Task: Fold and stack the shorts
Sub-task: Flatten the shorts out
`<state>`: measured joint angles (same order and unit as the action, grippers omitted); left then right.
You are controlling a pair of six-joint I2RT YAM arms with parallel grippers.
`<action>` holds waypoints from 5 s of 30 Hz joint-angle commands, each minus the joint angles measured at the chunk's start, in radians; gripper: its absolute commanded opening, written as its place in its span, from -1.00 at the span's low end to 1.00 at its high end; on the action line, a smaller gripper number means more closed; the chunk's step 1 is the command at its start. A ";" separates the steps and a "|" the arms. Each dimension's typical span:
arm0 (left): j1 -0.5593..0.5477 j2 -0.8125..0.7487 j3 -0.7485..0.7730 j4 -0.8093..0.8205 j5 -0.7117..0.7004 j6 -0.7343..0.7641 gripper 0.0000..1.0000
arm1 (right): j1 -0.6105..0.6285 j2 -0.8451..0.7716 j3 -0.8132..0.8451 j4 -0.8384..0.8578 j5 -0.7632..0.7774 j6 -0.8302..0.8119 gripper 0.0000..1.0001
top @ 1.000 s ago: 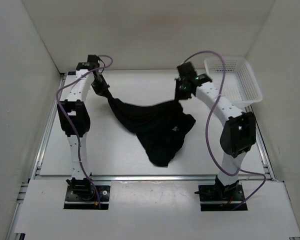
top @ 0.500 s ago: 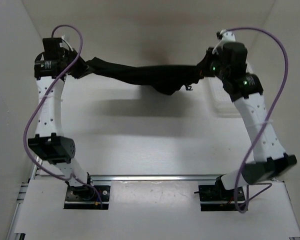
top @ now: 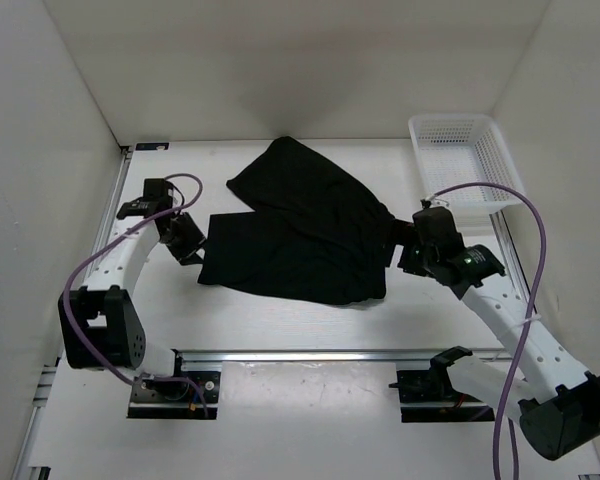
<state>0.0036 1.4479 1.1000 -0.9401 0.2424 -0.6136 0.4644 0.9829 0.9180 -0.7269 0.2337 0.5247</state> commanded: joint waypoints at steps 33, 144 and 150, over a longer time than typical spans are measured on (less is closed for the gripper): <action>-0.002 0.233 -0.006 0.147 -0.109 -0.063 -0.79 | -0.276 0.305 -0.418 0.612 -0.573 0.594 -0.14; -0.113 0.033 0.201 -0.037 -0.087 -0.087 -0.79 | -0.376 0.027 -0.117 0.066 -0.247 0.164 -1.00; -0.113 -0.147 -0.048 -0.046 -0.106 -0.107 -0.79 | -0.365 -0.159 -0.287 -0.043 -0.280 0.164 -1.00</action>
<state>-0.1196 1.3815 1.1694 -0.9287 0.1898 -0.7208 0.1005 0.9005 0.7109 -0.6464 -0.0521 0.7216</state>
